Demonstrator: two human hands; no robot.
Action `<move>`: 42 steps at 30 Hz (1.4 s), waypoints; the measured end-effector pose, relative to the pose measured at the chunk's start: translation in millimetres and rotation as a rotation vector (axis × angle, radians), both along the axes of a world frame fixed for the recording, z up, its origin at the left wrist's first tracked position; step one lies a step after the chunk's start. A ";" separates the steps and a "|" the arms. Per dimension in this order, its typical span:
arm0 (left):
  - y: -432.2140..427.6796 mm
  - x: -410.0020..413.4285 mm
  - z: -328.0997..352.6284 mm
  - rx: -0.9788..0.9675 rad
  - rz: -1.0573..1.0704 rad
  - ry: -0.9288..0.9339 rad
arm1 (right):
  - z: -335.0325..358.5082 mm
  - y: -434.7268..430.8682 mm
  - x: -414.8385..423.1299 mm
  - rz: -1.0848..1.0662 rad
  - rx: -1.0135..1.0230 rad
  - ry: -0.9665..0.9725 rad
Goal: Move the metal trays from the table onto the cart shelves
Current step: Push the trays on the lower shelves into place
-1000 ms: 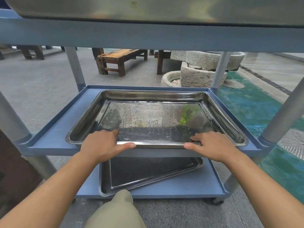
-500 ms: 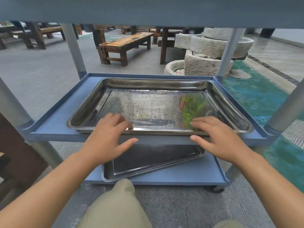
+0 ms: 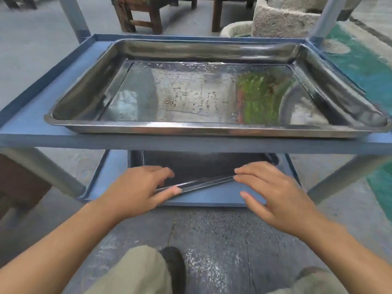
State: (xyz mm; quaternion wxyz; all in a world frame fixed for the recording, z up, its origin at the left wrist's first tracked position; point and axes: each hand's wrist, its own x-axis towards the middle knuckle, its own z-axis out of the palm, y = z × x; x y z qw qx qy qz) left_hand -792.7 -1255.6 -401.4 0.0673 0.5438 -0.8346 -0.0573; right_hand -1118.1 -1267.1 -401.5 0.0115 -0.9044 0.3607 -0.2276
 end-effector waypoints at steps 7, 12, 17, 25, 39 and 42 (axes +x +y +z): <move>-22.7 -1.5 -96.5 0.078 0.062 -0.141 | -93.2 -39.5 -8.9 -0.102 0.302 0.324; -43.4 1.7 -151.5 0.204 0.123 -0.192 | -149.5 -76.5 -2.6 -0.239 0.506 0.487; -66.7 3.6 -186.7 0.357 0.270 -0.164 | -181.5 -114.8 3.3 -0.343 0.569 0.499; -75.4 -3.2 -222.9 0.488 0.447 -0.153 | -204.1 -159.9 -6.2 -0.405 0.620 0.562; -84.7 4.0 -227.5 0.454 0.440 -0.158 | -212.8 -167.5 -1.0 -0.479 0.664 0.621; -94.0 11.0 -226.6 0.439 0.422 -0.152 | -214.2 -167.0 4.0 -0.504 0.683 0.609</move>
